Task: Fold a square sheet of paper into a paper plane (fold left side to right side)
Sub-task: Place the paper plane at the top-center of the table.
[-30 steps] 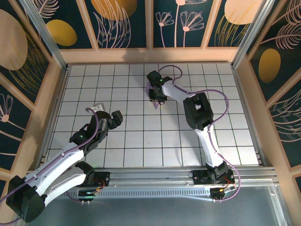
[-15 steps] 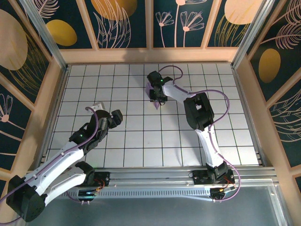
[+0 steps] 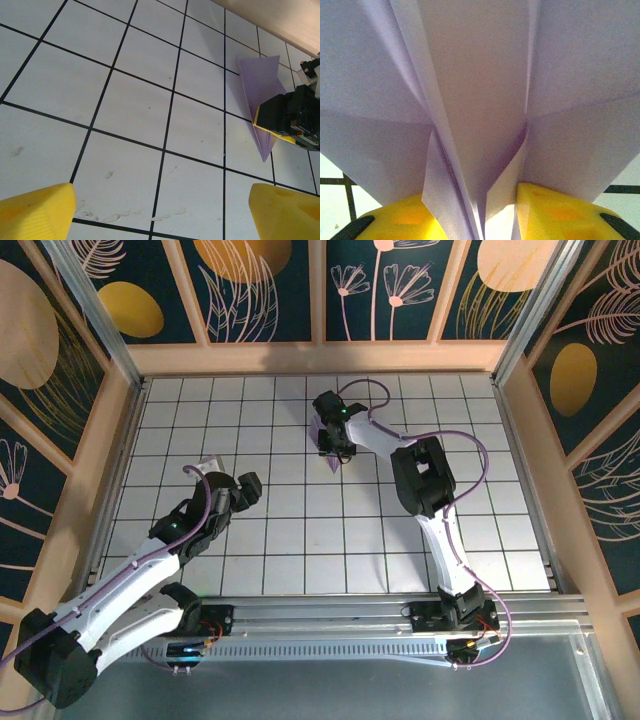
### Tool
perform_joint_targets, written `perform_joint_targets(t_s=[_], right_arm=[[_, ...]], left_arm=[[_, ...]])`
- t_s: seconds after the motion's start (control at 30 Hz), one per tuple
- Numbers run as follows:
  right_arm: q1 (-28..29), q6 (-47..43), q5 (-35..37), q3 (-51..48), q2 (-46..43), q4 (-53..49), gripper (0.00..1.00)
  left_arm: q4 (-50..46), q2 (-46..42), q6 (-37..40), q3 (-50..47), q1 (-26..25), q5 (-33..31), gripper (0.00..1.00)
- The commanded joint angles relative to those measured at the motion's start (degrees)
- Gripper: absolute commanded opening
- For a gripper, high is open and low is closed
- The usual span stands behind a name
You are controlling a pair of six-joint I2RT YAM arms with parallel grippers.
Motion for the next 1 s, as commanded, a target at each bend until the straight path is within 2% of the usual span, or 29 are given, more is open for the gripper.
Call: perform_joint_targets(t_s=[0.0, 0.57, 0.97], right_arm=[[0.2, 1.7, 0.4, -0.9, -2.4, -1.3, 0.38], [1.6, 2.0, 1.7, -1.2, -5.5, -1.6, 0.38], [2.0, 1.2, 2.9, -2.2, -8.5, -2.4, 0.44]], left_arm=[[-0.6, 0.3, 0.5, 1.6, -0.1, -0.1, 0.89], [-0.7, 1.4, 0.1, 3.0, -0.2, 0.9, 0.89], [-1.0, 1.1, -0.4, 3.6, -0.2, 1.0, 0.9]])
